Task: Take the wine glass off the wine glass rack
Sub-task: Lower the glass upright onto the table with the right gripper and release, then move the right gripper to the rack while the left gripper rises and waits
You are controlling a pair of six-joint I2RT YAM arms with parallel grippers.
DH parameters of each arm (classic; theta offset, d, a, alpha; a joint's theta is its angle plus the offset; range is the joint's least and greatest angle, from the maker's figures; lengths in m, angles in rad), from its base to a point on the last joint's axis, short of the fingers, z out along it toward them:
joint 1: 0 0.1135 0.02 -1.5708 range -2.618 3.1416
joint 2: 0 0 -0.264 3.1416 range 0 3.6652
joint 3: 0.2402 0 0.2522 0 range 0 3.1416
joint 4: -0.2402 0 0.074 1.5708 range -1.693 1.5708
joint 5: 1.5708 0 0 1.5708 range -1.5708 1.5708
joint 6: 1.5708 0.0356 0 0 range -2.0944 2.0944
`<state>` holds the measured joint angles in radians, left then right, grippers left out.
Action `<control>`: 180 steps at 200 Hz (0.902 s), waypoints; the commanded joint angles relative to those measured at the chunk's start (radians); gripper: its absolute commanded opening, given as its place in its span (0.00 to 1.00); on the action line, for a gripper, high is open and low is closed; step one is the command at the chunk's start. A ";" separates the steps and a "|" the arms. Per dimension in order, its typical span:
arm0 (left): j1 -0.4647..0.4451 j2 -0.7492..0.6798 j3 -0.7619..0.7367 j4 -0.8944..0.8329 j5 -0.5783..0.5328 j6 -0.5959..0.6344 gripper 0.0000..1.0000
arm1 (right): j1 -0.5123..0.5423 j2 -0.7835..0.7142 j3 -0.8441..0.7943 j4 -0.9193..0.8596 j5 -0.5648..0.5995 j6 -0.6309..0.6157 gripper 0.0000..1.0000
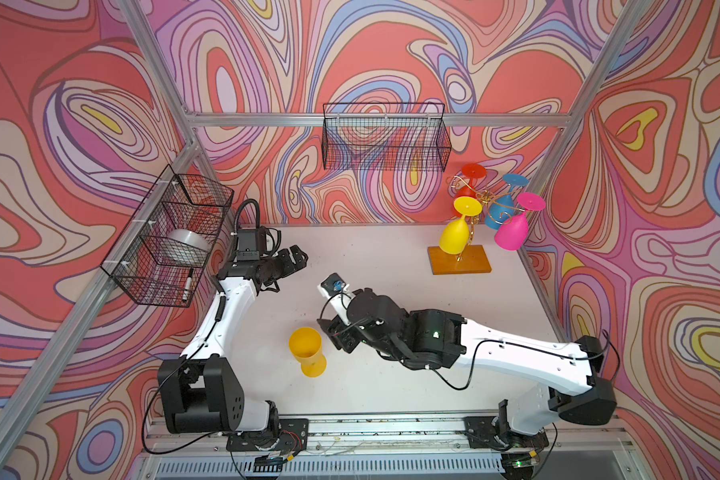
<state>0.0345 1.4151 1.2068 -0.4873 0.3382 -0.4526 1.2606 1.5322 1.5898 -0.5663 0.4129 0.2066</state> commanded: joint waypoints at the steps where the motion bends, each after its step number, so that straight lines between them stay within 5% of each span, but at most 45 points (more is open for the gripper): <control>1: -0.004 -0.039 -0.019 0.047 0.042 0.009 0.96 | -0.080 -0.107 -0.072 0.033 0.128 0.104 0.71; 122: -0.301 -0.238 -0.114 0.180 0.089 0.146 0.95 | -0.221 -0.452 -0.118 0.024 0.407 0.192 0.69; 180: -0.413 -0.299 -0.161 0.258 0.108 0.175 0.94 | -0.314 -0.417 -0.007 -0.065 0.350 0.231 0.67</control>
<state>-0.3511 1.1507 1.0607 -0.3016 0.4267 -0.3145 0.9871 1.0756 1.5257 -0.5751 0.8017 0.4107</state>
